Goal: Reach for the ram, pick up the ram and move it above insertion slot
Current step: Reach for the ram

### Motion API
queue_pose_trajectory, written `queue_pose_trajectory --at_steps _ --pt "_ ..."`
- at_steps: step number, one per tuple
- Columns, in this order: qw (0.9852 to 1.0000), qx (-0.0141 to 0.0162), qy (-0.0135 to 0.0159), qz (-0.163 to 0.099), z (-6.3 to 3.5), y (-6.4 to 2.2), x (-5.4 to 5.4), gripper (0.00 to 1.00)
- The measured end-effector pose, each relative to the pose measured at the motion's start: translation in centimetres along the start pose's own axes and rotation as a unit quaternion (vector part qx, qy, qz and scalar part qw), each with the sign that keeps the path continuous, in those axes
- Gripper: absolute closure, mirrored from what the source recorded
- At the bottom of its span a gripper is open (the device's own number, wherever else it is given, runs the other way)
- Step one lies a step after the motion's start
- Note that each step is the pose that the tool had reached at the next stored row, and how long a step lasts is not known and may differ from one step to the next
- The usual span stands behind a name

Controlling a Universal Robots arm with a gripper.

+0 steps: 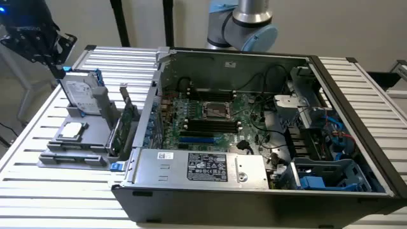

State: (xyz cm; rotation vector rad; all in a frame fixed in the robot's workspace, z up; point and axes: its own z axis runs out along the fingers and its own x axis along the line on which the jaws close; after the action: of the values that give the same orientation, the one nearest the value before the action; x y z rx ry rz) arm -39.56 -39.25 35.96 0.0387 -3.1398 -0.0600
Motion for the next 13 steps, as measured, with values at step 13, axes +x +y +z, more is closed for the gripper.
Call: queue_pose_trajectory --at_steps 13 --pt "1.0000 0.0000 0.0000 0.000 0.00 0.00 0.00 0.89"
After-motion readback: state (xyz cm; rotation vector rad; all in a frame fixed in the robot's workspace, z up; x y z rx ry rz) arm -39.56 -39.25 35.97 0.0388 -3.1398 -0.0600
